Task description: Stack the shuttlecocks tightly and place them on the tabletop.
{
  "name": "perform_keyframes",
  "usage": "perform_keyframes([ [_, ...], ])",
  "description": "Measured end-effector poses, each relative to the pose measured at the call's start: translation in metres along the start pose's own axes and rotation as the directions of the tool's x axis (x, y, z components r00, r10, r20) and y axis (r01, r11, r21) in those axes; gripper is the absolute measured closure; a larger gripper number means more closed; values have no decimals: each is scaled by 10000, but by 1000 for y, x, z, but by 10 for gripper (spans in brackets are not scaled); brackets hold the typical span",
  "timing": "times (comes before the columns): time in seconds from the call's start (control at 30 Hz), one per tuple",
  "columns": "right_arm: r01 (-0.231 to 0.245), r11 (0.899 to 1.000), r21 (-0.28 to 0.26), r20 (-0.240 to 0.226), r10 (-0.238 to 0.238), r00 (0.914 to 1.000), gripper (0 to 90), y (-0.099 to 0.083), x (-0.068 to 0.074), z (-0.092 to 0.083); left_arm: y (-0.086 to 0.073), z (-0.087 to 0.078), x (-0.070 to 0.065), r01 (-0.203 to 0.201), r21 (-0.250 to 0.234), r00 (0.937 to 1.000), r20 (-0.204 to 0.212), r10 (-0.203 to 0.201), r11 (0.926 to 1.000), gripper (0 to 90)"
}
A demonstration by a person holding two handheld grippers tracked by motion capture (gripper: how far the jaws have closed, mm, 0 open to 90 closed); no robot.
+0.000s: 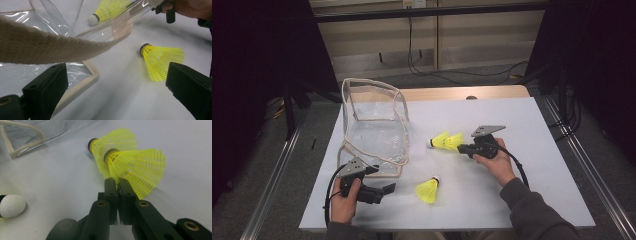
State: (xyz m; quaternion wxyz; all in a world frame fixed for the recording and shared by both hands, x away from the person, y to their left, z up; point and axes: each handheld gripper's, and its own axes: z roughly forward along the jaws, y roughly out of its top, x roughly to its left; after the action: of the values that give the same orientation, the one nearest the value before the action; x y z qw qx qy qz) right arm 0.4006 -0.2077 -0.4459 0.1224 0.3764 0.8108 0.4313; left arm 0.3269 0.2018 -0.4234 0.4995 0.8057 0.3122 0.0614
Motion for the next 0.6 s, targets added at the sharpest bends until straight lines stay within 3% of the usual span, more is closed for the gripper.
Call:
perform_keyframes([
  [0.6, 267, 9995, -183, -169, -270, 9995, 899, 4, 2, 0, 0, 0, 0, 5, -12, 10000, -9, -5, 10000, 42],
])
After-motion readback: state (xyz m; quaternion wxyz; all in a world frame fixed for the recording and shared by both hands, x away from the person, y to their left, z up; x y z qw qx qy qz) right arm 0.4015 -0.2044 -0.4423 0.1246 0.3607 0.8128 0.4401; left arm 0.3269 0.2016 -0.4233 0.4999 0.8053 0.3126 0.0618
